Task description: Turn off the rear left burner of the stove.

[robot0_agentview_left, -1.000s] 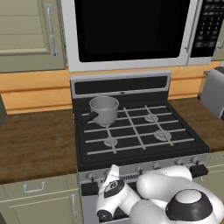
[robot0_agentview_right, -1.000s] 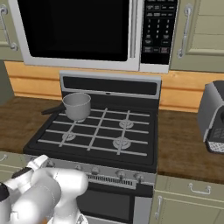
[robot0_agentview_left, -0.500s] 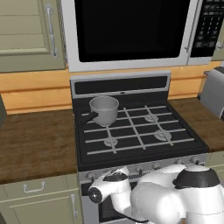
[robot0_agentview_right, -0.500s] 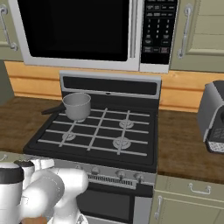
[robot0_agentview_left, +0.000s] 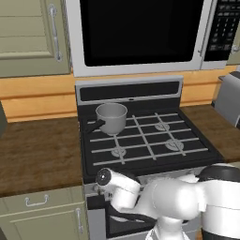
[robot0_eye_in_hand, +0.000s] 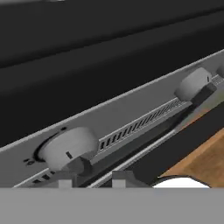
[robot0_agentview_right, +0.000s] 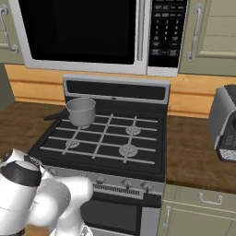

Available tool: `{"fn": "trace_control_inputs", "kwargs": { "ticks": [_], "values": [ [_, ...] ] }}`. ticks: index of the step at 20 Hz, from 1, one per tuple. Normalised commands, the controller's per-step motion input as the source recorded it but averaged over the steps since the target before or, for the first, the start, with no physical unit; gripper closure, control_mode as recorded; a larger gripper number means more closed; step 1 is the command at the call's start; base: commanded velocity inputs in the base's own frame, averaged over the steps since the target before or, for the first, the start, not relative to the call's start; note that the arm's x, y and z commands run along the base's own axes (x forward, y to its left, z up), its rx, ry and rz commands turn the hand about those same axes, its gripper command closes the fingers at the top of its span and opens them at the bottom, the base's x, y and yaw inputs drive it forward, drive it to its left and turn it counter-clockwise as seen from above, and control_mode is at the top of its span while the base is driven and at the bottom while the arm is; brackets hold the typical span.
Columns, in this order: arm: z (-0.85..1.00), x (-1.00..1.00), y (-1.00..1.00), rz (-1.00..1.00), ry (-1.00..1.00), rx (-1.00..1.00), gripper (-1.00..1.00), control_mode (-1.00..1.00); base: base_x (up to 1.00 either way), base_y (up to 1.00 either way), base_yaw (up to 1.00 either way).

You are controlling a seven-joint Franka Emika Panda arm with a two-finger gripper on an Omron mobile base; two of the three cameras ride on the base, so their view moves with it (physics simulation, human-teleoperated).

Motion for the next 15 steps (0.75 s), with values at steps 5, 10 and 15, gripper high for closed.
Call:
{"fn": "trace_control_inputs", "kwargs": {
  "ticks": [5,10,15],
  "values": [
    [0.1,-0.04,-0.6,-0.52,0.0,0.75,1.0,-1.0,0.0,0.0,0.0],
    [0.19,-0.01,-0.91,-0.48,0.0,0.64,1.0,-1.0,0.0,0.0,0.0],
    [0.0,-0.05,-1.0,-0.42,-0.07,0.33,1.0,-1.0,0.0,0.0,0.0]
  ]
}}
